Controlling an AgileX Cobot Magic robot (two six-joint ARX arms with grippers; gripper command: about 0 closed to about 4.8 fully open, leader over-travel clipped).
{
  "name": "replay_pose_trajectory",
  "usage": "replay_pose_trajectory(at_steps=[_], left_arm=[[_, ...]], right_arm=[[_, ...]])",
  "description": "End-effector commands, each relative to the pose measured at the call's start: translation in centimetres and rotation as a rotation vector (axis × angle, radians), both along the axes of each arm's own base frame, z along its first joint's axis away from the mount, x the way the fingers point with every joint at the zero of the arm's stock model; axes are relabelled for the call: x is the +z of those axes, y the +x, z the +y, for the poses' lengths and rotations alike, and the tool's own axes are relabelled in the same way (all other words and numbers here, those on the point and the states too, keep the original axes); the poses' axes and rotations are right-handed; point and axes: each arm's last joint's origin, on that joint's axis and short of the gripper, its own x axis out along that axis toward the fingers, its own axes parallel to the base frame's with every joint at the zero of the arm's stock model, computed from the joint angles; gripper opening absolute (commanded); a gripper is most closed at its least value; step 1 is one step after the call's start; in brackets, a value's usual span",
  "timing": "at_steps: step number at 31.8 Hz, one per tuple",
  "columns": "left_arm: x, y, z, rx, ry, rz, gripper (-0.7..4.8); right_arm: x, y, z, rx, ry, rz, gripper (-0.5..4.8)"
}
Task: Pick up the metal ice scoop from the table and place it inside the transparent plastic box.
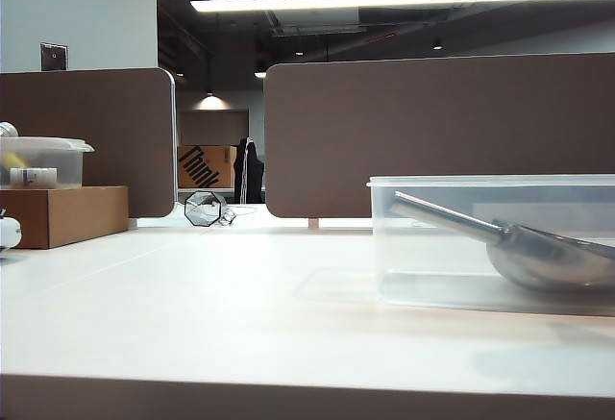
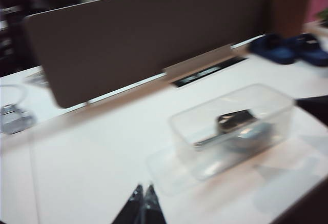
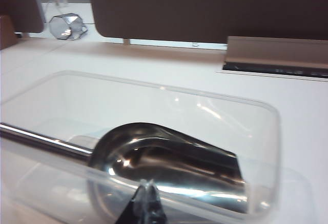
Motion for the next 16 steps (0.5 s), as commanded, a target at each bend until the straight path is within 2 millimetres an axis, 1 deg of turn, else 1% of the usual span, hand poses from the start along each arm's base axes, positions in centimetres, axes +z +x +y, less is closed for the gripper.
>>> replay_pose_trajectory(at_steps=[1,3,8,16], left_arm=[[-0.7,-0.2,-0.4,-0.024,-0.007,0.047,-0.05],[-1.2,-0.3,-0.5,-0.048,0.023,0.048,-0.05],[-2.4,-0.4,-0.8,-0.038,0.042,0.038,-0.05],[-2.6,-0.5,-0.8,-0.049,0.041,0.052,-0.04]], right_arm=[[0.2,0.1,-0.5,-0.052,0.001,-0.014,-0.01],[0.2,0.1,-0.9,-0.093,0.002,-0.016,-0.01],[0.2,0.1,-1.7,-0.183,0.000,-0.015,-0.01],[0.2,0.1,-1.2,-0.121,0.001,-0.014,-0.01]])
